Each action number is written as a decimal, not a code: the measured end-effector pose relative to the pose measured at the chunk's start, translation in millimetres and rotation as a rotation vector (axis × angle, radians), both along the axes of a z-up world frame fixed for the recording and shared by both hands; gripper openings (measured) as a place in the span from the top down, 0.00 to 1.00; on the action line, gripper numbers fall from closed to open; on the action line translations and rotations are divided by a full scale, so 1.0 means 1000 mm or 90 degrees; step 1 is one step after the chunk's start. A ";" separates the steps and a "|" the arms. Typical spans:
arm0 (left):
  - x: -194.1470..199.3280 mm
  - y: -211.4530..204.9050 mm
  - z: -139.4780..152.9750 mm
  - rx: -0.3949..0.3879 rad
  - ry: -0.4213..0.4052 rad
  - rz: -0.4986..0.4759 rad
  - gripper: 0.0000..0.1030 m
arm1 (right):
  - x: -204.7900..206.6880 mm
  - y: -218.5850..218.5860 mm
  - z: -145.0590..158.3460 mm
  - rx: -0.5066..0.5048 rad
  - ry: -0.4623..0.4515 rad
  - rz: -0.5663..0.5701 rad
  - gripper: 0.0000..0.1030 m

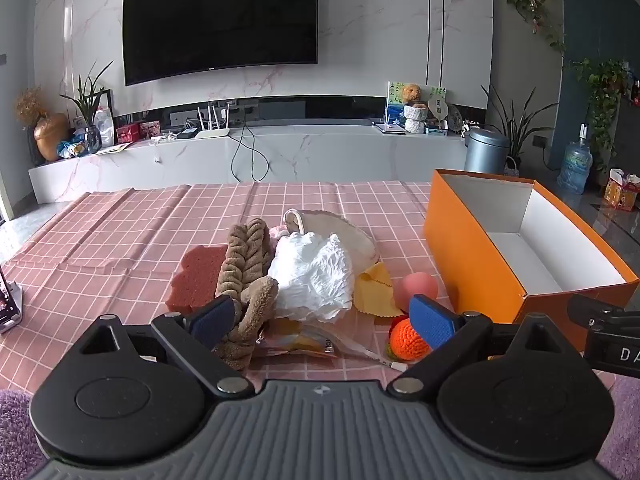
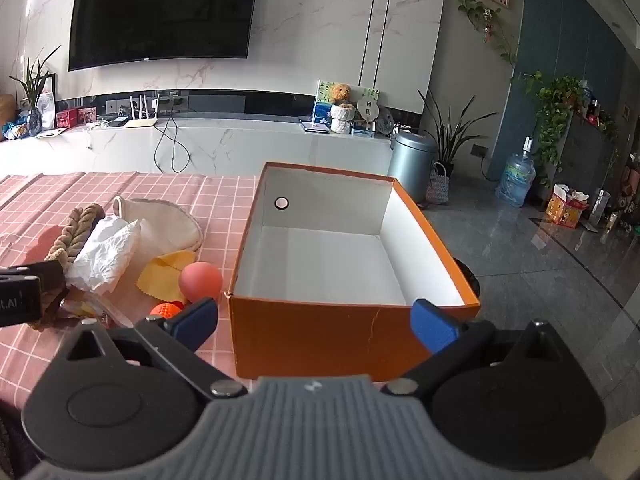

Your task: Organize soft objects

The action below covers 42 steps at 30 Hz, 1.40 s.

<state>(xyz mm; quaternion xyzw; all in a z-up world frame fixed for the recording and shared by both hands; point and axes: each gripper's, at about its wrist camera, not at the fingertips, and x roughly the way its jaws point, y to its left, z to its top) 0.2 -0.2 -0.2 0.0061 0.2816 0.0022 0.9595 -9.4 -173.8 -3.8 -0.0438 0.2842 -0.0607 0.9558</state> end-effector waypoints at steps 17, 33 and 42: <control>-0.004 -0.001 0.001 -0.010 0.004 -0.005 0.00 | 0.001 -0.001 -0.002 0.000 0.011 0.000 0.02; -0.001 -0.001 0.001 -0.013 0.002 -0.008 0.00 | 0.001 0.001 -0.003 -0.004 0.011 0.000 0.02; -0.001 -0.002 0.002 -0.015 0.006 -0.008 0.00 | 0.001 0.001 -0.003 -0.004 0.013 -0.001 0.02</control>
